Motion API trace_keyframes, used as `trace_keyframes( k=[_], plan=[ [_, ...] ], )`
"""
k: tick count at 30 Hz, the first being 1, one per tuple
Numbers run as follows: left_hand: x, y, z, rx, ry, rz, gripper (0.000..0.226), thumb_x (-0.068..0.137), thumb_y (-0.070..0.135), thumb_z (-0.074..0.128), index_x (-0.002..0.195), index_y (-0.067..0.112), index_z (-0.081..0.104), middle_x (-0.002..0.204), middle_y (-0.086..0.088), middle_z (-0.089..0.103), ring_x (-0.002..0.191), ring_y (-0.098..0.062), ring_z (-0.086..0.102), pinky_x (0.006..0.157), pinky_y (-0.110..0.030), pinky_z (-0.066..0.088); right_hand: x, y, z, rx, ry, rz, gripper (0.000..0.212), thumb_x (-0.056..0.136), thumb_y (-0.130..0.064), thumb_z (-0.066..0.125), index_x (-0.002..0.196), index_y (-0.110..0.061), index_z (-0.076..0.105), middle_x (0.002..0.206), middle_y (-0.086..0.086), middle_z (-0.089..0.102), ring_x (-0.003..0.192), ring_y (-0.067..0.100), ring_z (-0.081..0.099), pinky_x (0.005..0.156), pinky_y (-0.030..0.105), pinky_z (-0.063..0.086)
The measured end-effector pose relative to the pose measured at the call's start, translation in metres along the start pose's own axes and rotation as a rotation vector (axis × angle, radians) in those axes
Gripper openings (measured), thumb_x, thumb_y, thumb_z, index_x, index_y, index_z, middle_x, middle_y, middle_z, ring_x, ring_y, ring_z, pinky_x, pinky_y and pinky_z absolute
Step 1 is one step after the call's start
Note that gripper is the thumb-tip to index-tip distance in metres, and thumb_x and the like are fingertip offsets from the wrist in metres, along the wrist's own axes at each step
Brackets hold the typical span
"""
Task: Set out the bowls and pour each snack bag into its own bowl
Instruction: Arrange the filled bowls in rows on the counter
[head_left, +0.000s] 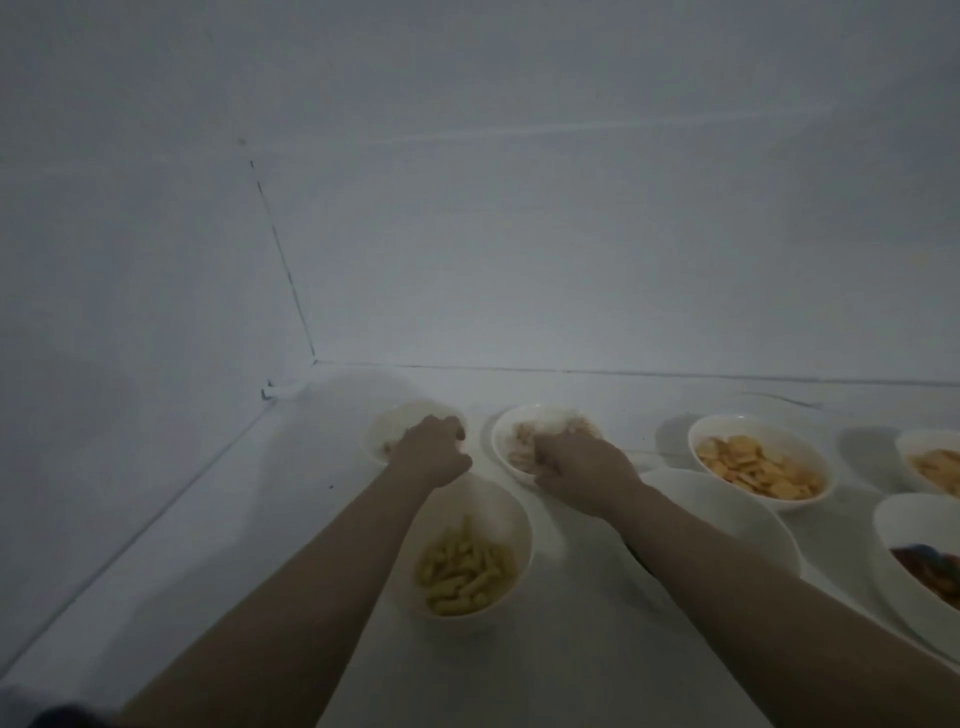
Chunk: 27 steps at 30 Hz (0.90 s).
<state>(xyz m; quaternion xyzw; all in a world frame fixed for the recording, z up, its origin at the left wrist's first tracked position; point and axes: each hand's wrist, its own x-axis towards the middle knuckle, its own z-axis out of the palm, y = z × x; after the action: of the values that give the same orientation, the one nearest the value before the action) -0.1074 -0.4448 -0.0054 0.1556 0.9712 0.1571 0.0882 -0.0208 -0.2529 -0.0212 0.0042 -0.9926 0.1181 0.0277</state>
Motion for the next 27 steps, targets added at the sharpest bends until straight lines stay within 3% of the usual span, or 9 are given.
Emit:
trace_keyframes(
  k=[4,10,13,15,17,20,23,27],
  plan=[
    [0.023,-0.007,0.005,0.169,-0.098,-0.059,0.037,0.088,0.029,0.057,0.123,0.019,0.056,0.129,-0.002,0.049,0.119,-0.030,0.049,0.101,-0.050,0.041,0.013,-0.001,0.020,-0.272,-0.060,-0.035,0.035,0.101,-0.036,0.045,0.133,-0.024,0.052,0.131,0.003,0.062,0.115,0.027,0.061,0.085,0.041,0.053],
    [0.051,-0.014,0.022,0.193,0.026,-0.108,0.031,0.085,0.017,0.056,0.116,0.018,0.052,0.100,-0.005,0.059,0.099,-0.029,0.059,0.088,-0.048,0.051,0.036,-0.001,0.022,-0.453,-0.044,-0.095,0.045,0.102,-0.018,0.041,0.142,-0.035,0.047,0.134,0.002,0.061,0.115,0.026,0.063,0.084,0.039,0.053],
    [0.069,-0.022,0.029,0.245,-0.046,-0.142,0.039,0.083,0.012,0.054,0.122,0.019,0.054,0.129,-0.010,0.053,0.114,-0.035,0.054,0.096,-0.058,0.042,0.050,0.002,0.024,-0.483,-0.010,-0.044,0.047,0.101,-0.014,0.044,0.142,-0.036,0.046,0.129,0.001,0.064,0.111,0.025,0.065,0.084,0.039,0.054],
    [0.081,-0.022,0.030,0.290,-0.088,-0.102,0.020,0.083,0.008,0.049,0.098,0.020,0.055,0.150,-0.010,0.033,0.119,-0.043,0.047,0.097,-0.064,0.037,0.061,0.010,0.024,-0.462,0.006,0.014,0.048,0.101,-0.013,0.045,0.142,-0.038,0.046,0.127,0.001,0.065,0.111,0.025,0.065,0.082,0.038,0.054],
    [0.093,-0.019,0.030,0.291,-0.083,-0.064,0.015,0.083,0.007,0.047,0.086,0.021,0.050,0.155,-0.012,0.024,0.120,-0.049,0.044,0.097,-0.067,0.037,0.071,0.019,0.024,-0.425,0.013,0.068,0.050,0.101,-0.013,0.043,0.144,-0.038,0.044,0.127,0.001,0.064,0.111,0.026,0.065,0.082,0.038,0.054],
    [0.113,-0.013,0.032,0.349,-0.054,0.022,0.027,0.091,0.016,0.051,0.111,0.030,0.061,0.159,-0.007,0.021,0.133,-0.044,0.035,0.103,-0.065,0.032,0.084,0.034,0.024,-0.371,0.035,0.141,0.054,0.100,-0.012,0.042,0.146,-0.038,0.041,0.128,0.002,0.064,0.109,0.028,0.065,0.083,0.039,0.056],
    [0.133,-0.001,0.038,0.373,0.017,0.140,0.043,0.096,0.021,0.052,0.138,0.031,0.050,0.156,-0.005,0.031,0.133,-0.038,0.039,0.104,-0.050,0.039,0.098,0.052,0.023,-0.352,0.049,0.225,0.055,0.098,-0.009,0.045,0.144,-0.038,0.041,0.129,0.001,0.062,0.112,0.026,0.064,0.084,0.038,0.055],
    [0.163,0.015,0.049,0.254,0.084,0.136,0.040,0.093,0.030,0.059,0.132,0.023,0.057,0.132,-0.010,0.058,0.116,-0.037,0.057,0.087,-0.038,0.050,0.112,0.076,0.019,-0.309,0.027,0.341,0.055,0.098,-0.008,0.045,0.144,-0.038,0.044,0.133,0.001,0.061,0.116,0.027,0.063,0.086,0.038,0.054]
  ],
)
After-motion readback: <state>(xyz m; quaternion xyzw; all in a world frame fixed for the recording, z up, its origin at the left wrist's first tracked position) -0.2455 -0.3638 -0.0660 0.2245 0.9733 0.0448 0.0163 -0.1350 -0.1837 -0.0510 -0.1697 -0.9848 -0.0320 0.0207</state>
